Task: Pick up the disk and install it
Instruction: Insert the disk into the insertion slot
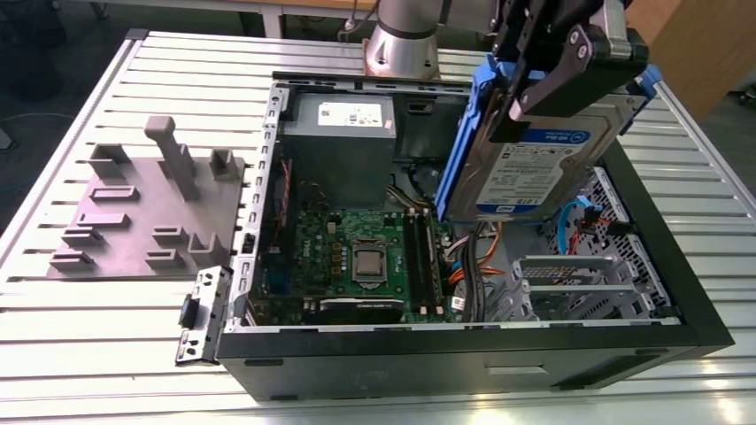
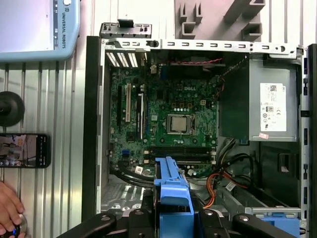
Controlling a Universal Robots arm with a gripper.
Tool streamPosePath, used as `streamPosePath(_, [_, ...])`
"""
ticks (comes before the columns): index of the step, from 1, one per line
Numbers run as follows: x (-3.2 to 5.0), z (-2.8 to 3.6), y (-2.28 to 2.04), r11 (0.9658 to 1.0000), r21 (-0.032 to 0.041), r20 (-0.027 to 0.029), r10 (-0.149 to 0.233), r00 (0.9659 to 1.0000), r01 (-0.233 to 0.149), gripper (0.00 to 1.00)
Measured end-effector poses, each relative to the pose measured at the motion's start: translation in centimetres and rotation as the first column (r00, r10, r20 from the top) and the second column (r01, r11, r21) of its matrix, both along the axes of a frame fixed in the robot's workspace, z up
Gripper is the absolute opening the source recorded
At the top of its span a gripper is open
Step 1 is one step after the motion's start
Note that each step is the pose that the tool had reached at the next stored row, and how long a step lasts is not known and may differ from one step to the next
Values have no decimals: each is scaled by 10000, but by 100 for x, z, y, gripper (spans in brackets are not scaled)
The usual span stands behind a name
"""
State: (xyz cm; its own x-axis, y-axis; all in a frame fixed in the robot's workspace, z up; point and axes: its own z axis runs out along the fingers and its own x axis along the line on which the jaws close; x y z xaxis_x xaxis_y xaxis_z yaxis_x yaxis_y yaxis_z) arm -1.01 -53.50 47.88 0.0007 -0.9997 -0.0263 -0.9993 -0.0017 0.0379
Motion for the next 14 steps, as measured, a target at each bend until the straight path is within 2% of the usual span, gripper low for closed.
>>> streamPosePath(14, [5,-8,-4,10000,0,0,1,10000,-1,37])
